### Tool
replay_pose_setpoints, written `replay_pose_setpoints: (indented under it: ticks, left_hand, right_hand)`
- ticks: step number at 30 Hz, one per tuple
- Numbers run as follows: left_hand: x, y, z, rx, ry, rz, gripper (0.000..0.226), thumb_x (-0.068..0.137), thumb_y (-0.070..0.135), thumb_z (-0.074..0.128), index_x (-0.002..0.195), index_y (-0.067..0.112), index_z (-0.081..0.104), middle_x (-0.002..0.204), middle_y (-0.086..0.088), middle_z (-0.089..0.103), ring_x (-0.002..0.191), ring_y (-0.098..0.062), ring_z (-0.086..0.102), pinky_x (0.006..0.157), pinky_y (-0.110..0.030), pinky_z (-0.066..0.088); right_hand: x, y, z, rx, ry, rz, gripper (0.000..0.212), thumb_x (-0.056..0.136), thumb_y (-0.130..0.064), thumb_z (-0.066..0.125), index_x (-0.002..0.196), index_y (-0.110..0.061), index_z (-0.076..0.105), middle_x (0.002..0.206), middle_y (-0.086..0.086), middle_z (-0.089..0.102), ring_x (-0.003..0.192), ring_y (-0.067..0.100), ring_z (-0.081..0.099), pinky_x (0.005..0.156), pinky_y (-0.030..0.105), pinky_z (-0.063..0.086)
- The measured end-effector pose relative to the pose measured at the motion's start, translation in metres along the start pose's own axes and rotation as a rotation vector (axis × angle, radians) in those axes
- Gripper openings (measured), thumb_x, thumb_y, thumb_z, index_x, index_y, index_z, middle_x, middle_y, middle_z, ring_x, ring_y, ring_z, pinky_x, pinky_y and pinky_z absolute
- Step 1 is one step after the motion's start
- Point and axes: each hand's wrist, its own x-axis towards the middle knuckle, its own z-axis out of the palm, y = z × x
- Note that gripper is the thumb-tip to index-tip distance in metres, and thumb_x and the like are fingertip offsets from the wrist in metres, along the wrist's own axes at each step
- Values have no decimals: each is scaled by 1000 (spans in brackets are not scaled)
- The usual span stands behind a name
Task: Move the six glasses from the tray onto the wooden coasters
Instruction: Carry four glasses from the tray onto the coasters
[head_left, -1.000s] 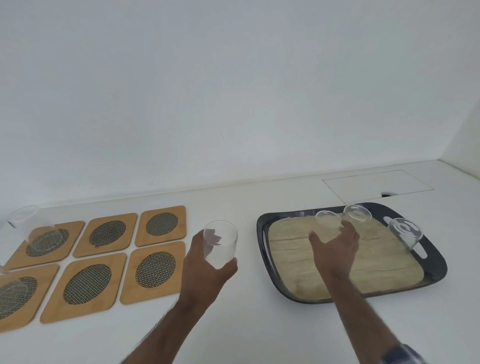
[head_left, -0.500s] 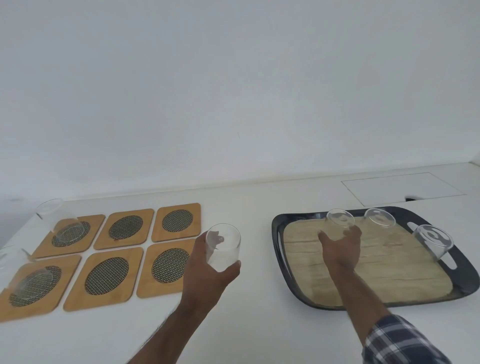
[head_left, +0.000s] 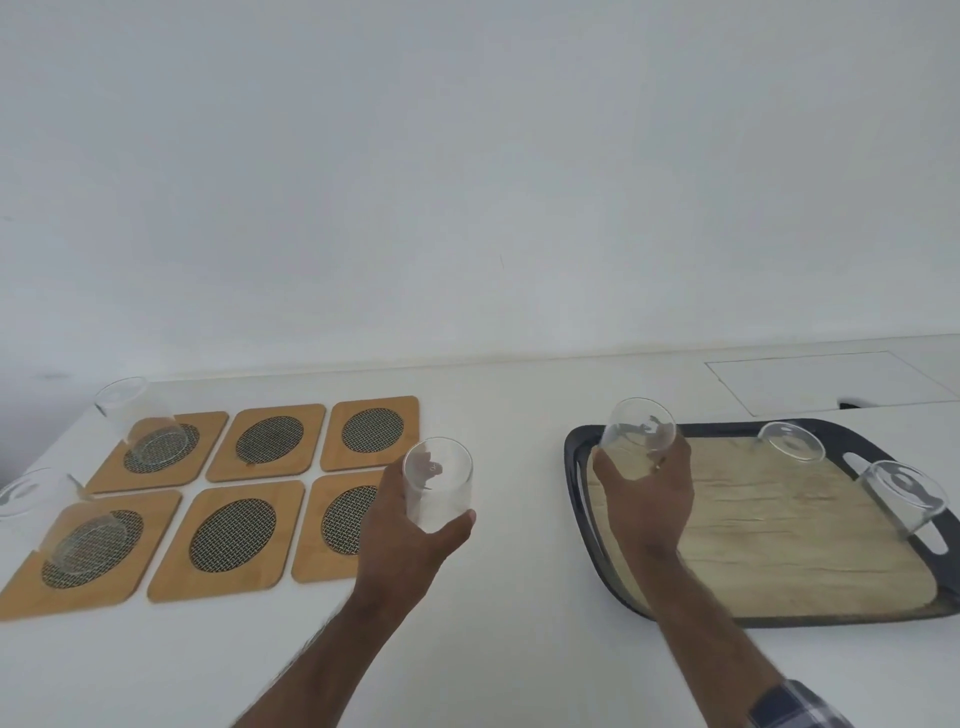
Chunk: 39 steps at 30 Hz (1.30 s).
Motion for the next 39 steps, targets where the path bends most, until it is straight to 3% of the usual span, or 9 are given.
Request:
replay_pose_setpoints:
  ticks: [3,10,15,19,23,27,31,36,39]
  left_hand:
    - [6,-5,-16,-11,17,-16,66,58,39,87,114,47,53,105,27,67,99,6,61,74,-15,49]
    - [22,-35,-80,-104,115,-44,66,66,10,91,115,40,59,107,13,72,98,-3,68,73,-9,50]
    - [34,-63,-135,-88,202,-62,67,62,15,93,115,40,60,110,4,71,99,-10,68,78,-22,51]
    - [42,-88,-169,-85,220,-73,65,62,7,92,111,39,63,112,-3,71,103,-20,69,87,-38,56]
    - [50,-112,-188,-101,223,-98,67,63,3,92,120,25,64,113,-5,71,106,-19,69,92,-39,56]
    - [60,-130,-196,-131,176,-106,68,64,4,93,122,23,65,118,-6,70,112,-17,67,100,-41,54]
    - [65,-143,-200,-157,173,-95,67,62,7,94,117,34,66,115,-3,72,109,-17,68,96,-40,55]
    - [66,-153,-202,-165,195,-78,70,61,12,94,110,52,65,108,14,74,102,-7,70,81,-15,53]
    - [65,-156,-201,-160,194,-105,66,59,25,93,110,53,62,107,15,72,102,-9,69,83,-25,56]
  right_hand:
    - [-20,-18,13,60,-55,-42,57,66,-32,84,113,-23,54,102,-4,64,93,17,59,86,37,49]
    - [-75,-48,67,144,-306,-50,67,64,-32,88,121,-24,54,105,-10,61,94,9,57,83,21,44]
    - [-111,-69,110,139,-433,-70,64,61,-31,89,114,-27,53,98,-14,62,89,-3,56,73,4,39]
    - [-138,-81,140,147,-508,-56,61,61,-32,88,109,-36,51,94,-17,64,85,-1,60,73,14,46]
    - [-160,-87,167,151,-559,-32,58,58,-35,86,107,-33,55,93,-16,68,84,0,65,75,26,54]
    - [-174,-94,191,138,-603,-25,57,58,-31,88,106,-30,56,93,-12,69,87,6,67,79,34,56]
    - [-180,-99,213,115,-638,-28,57,61,-27,89,107,-26,57,93,-13,69,86,3,65,78,29,54]
    - [-183,-104,242,100,-673,-63,57,62,-28,89,108,-29,56,91,-14,65,84,-3,59,68,8,44]
    - [-183,-105,264,89,-686,-74,58,61,-30,90,108,-29,57,90,-16,64,83,-5,60,66,8,44]
